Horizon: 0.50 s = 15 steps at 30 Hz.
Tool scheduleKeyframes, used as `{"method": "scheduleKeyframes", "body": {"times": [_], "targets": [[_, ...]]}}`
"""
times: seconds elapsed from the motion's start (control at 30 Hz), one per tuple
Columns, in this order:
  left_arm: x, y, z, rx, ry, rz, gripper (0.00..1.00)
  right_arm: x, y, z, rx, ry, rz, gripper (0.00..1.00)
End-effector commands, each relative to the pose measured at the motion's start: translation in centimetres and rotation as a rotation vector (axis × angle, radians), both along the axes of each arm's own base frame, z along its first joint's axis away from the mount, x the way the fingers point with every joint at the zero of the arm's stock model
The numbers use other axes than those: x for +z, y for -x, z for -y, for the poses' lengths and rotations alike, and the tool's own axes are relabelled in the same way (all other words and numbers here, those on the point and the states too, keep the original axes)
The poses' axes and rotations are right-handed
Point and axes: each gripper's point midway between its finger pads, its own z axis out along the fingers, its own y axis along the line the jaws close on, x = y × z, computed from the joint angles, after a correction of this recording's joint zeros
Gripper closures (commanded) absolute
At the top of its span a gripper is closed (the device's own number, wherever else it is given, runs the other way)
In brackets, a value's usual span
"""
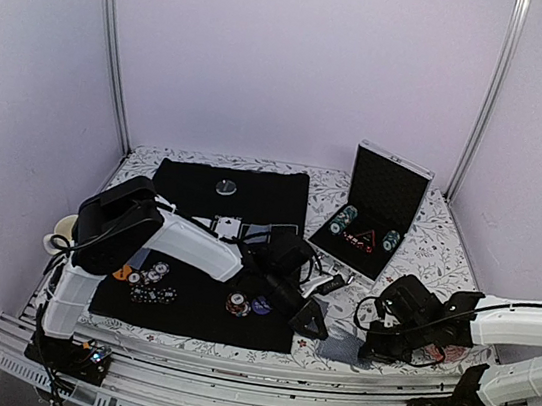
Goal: Distribute texas hold em gaming equipment
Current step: Pick up the poker card from the face-down deck piles.
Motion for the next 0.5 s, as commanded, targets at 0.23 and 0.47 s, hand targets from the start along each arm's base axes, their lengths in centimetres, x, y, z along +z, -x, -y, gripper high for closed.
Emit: {"method": "scheduleKeyframes", "body": {"times": [0.23,0.47], "targets": [[2.8,-0.4,-0.1,-0.014,0.055,0.031,1.0,-0.2,-0.2,1.0,-0.024,0.03,0.009,0.96],[2.4,-0.3,0.5,-0.033,0.062,0.027,1.0,4.0,-1.9,1.9,-0.048,0.029,0.097,0.87]]}}
